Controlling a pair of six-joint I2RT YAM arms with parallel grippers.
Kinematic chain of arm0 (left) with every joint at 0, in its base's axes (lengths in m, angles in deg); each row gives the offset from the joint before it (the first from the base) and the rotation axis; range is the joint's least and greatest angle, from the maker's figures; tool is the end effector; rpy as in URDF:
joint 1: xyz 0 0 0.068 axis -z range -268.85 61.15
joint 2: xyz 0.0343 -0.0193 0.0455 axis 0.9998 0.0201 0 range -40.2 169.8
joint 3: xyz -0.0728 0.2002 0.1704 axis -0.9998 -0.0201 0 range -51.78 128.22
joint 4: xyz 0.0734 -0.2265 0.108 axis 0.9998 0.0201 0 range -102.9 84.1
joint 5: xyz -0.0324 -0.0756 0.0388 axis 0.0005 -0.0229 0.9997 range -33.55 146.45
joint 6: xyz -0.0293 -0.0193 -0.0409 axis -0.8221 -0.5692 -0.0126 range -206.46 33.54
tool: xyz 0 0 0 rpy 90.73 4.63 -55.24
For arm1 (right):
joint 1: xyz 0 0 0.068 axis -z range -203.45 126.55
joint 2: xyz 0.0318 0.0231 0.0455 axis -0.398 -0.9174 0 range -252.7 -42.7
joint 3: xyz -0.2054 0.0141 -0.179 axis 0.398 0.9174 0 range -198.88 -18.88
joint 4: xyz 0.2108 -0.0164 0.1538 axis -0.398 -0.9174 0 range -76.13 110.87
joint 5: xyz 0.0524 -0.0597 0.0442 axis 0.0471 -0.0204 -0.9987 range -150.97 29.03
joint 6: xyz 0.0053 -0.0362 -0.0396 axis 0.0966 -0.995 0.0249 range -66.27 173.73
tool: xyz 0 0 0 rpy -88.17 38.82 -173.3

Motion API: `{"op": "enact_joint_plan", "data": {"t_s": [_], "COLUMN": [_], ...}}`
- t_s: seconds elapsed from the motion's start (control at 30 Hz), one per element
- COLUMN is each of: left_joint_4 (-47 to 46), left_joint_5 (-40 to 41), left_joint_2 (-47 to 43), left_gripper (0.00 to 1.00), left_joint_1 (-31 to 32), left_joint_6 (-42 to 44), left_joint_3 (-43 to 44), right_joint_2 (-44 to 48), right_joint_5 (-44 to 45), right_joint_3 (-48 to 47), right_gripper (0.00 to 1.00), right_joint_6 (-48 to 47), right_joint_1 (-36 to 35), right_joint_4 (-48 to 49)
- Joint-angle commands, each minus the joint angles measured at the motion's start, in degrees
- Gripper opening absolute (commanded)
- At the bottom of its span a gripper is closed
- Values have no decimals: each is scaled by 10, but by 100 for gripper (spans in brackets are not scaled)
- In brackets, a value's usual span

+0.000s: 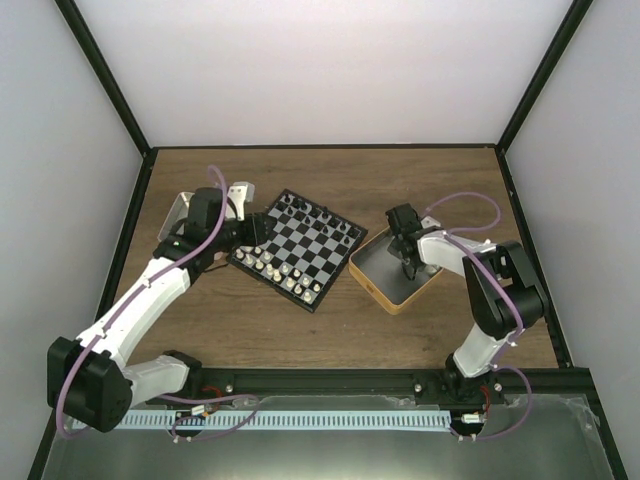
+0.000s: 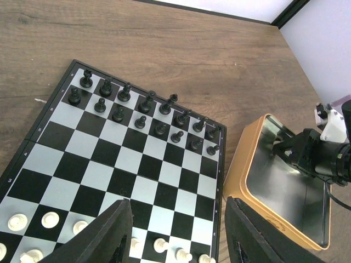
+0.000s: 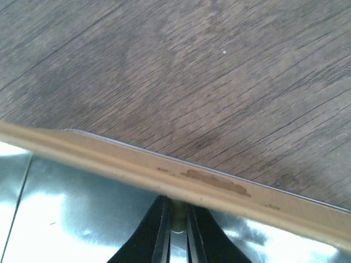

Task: Set up the chess pieces on the board
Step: Pick up the chess piece from the storage box, then place the chess piece on the chessboard.

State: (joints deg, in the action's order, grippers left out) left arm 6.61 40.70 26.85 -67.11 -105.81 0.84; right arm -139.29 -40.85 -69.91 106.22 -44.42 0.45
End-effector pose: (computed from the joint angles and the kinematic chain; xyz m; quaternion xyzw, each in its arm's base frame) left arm 0.2371 -0.1049 0.2933 0.0826 0.8728 -0.2766 0.3935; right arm 0.2923 0.0988 0.1447 0.2965 0.9170 -0.0144 0.2664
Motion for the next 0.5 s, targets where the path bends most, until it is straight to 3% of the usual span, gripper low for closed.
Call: {"op": "enact_joint_plan", "data": {"t_s": [0.0,0.13,0.23,0.47], "left_joint_4": [-19,-38,-59,-164], "left_joint_5": [-4,-21,-59,-189], "left_joint_2": [-15,-20,-21,-37], "left_gripper": [50,55,65,86], "left_joint_1": [-2,-2,-3,-2], "left_joint_6": [-11,-34,-59,-142], "left_joint_3": [-10,-19,-25,-49], "right_joint_2": [53,144,198,267], "right_joint_5": [-6,-132,-269,-567], "right_joint_3": [-3,36,62,89], "right_gripper": [2,2,2,1], "right_joint_6": [-62,-178,-260,-320], "right_joint_1": [-11,-12,-13,-24], "right_joint_4": [4,90,152,288]}}
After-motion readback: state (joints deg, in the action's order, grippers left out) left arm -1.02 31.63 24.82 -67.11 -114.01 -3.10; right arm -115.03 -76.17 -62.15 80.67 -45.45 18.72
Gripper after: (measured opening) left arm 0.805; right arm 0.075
